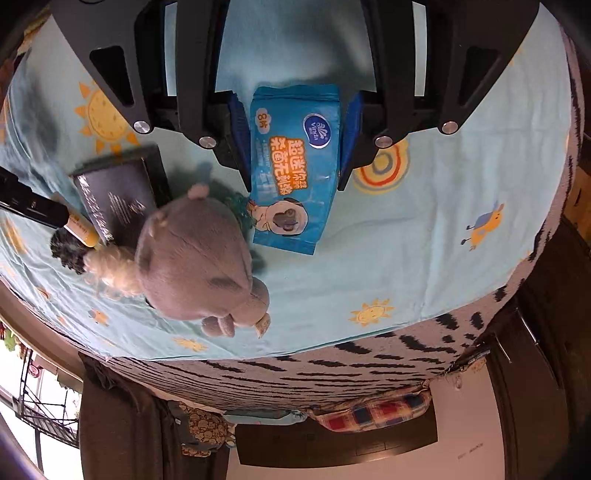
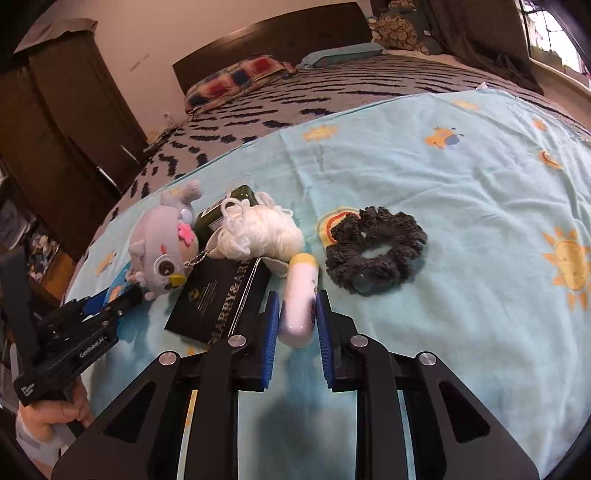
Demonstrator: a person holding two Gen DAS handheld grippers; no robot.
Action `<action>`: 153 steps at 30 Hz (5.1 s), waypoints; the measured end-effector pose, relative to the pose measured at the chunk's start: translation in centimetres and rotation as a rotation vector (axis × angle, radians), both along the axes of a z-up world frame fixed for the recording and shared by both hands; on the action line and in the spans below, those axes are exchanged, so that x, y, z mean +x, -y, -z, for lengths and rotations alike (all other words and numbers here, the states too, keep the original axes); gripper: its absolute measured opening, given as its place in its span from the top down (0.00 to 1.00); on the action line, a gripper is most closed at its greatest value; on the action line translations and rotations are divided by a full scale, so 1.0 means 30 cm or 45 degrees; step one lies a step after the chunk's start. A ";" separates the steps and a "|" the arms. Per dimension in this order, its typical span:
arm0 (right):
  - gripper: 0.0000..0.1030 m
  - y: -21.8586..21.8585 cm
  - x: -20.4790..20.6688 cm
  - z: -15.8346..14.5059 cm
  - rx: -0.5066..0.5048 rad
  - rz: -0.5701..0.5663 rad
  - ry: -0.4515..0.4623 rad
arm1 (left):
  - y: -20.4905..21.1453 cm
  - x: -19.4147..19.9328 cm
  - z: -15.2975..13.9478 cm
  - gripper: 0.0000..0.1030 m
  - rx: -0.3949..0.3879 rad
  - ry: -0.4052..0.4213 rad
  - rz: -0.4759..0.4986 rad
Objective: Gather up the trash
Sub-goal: 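Grasp the blue wipes pack with the left tool while the right tool grasps the white tube, then lower both tools to the bin and release wipes pack and tube, then grasp the black MARRY&ARD box with the left tool while the right tool grasps the dark scrunchie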
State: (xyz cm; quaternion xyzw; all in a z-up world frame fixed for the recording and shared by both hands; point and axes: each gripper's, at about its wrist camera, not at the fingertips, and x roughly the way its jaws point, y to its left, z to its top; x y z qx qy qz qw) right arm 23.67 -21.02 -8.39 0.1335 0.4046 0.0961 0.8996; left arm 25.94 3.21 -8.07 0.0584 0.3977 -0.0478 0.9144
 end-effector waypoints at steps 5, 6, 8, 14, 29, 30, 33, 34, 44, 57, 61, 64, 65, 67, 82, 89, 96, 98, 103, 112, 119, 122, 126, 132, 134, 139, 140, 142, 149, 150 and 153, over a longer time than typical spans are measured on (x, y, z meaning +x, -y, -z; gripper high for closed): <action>0.80 -0.003 -0.077 0.010 -0.082 -0.031 -0.007 | 0.004 -0.120 -0.023 0.62 -0.028 0.015 0.032; 0.80 0.000 -0.096 0.016 -0.088 -0.036 -0.014 | 0.004 -0.144 -0.027 0.62 -0.042 0.016 0.039; 0.80 0.006 -0.135 0.024 -0.094 -0.046 -0.018 | 0.001 -0.204 -0.036 0.62 -0.078 0.022 0.054; 0.80 0.001 -0.272 0.014 -0.153 -0.098 0.009 | 0.026 -0.389 -0.045 0.62 -0.100 0.066 0.117; 0.80 -0.043 -0.299 0.066 -0.239 -0.117 -0.022 | 0.096 -0.637 -0.016 0.62 -0.200 0.076 0.185; 0.80 -0.044 -0.293 0.065 -0.239 -0.116 -0.018 | 0.100 -0.642 -0.014 0.62 -0.201 0.075 0.186; 0.80 -0.045 -0.304 0.062 -0.241 -0.115 0.005 | 0.107 -0.650 -0.005 0.62 -0.213 0.062 0.189; 0.80 -0.047 -0.316 0.059 -0.251 -0.122 0.013 | 0.111 -0.658 0.000 0.62 -0.225 0.056 0.195; 0.80 -0.010 -0.634 -0.009 -0.154 -0.194 0.096 | 0.143 -0.798 0.041 0.62 -0.241 0.026 0.253; 0.80 0.038 -0.895 0.239 -0.052 -0.156 -0.161 | 0.192 -0.949 0.262 0.62 -0.250 -0.233 0.292; 0.80 0.014 -0.885 0.339 -0.084 -0.170 -0.253 | 0.208 -0.937 0.363 0.62 -0.222 -0.294 0.270; 0.80 0.007 -0.853 0.419 -0.076 -0.163 -0.325 | 0.223 -0.916 0.442 0.62 -0.205 -0.321 0.255; 0.80 0.004 -0.843 0.438 -0.085 -0.157 -0.336 | 0.228 -0.911 0.461 0.62 -0.199 -0.326 0.253; 0.80 -0.002 -0.826 0.468 -0.101 -0.148 -0.351 | 0.232 -0.892 0.512 0.62 -0.221 -0.382 0.245; 0.79 -0.085 -0.773 0.581 -0.114 -0.147 -0.383 | 0.226 -0.836 0.632 0.61 -0.261 -0.485 0.230; 0.78 -0.038 -0.717 0.572 -0.109 -0.107 -0.371 | 0.247 -0.843 0.670 0.44 -0.256 -0.515 0.212; 0.50 0.018 -0.714 0.558 -0.092 -0.055 -0.348 | 0.220 -0.859 0.630 0.23 -0.256 -0.476 0.197; 0.35 0.038 -0.720 0.542 -0.071 -0.042 -0.334 | 0.209 -0.870 0.606 0.19 -0.263 -0.455 0.200; 0.22 0.095 -0.732 0.455 0.013 -0.011 -0.258 | 0.190 -0.880 0.521 0.16 -0.273 -0.398 0.197; 0.16 0.161 -0.747 0.129 -0.029 0.015 -0.003 | 0.133 -0.891 0.212 0.13 -0.311 -0.187 0.239; 0.12 0.176 -0.589 -0.052 -0.079 0.031 0.117 | 0.083 -0.764 0.026 0.09 -0.303 -0.047 0.187; 0.12 0.194 -0.488 -0.065 -0.068 0.047 0.103 | 0.078 -0.676 -0.007 0.09 -0.321 -0.038 0.169; 0.12 0.193 -0.342 -0.086 -0.107 0.078 0.109 | 0.106 -0.553 -0.029 0.09 -0.284 -0.029 0.170; 0.13 0.178 -0.142 -0.059 -0.133 0.119 0.081 | 0.182 -0.352 -0.010 0.09 -0.166 -0.012 0.152; 0.13 0.180 -0.078 -0.040 -0.134 0.132 0.056 | 0.198 -0.301 -0.012 0.09 -0.186 -0.010 0.154; 0.16 0.190 0.052 -0.013 -0.074 0.151 0.021 | 0.263 -0.182 -0.010 0.09 -0.204 -0.004 0.197; 0.19 0.190 0.071 -0.013 -0.063 0.153 0.016 | 0.275 -0.155 -0.007 0.09 -0.208 -0.011 0.200; 0.23 0.185 0.108 -0.008 -0.052 0.149 0.009 | 0.296 -0.104 0.002 0.09 -0.208 -0.030 0.200; 0.33 0.149 0.173 0.035 -0.037 0.113 -0.044 | 0.330 0.029 0.054 0.09 -0.192 -0.091 0.158; 0.34 0.140 0.178 0.042 -0.055 0.106 -0.051 | 0.330 0.045 0.064 0.09 -0.193 -0.105 0.154; 0.38 0.136 0.186 0.048 -0.065 0.098 -0.058 | 0.331 0.079 0.086 0.11 -0.216 -0.147 0.155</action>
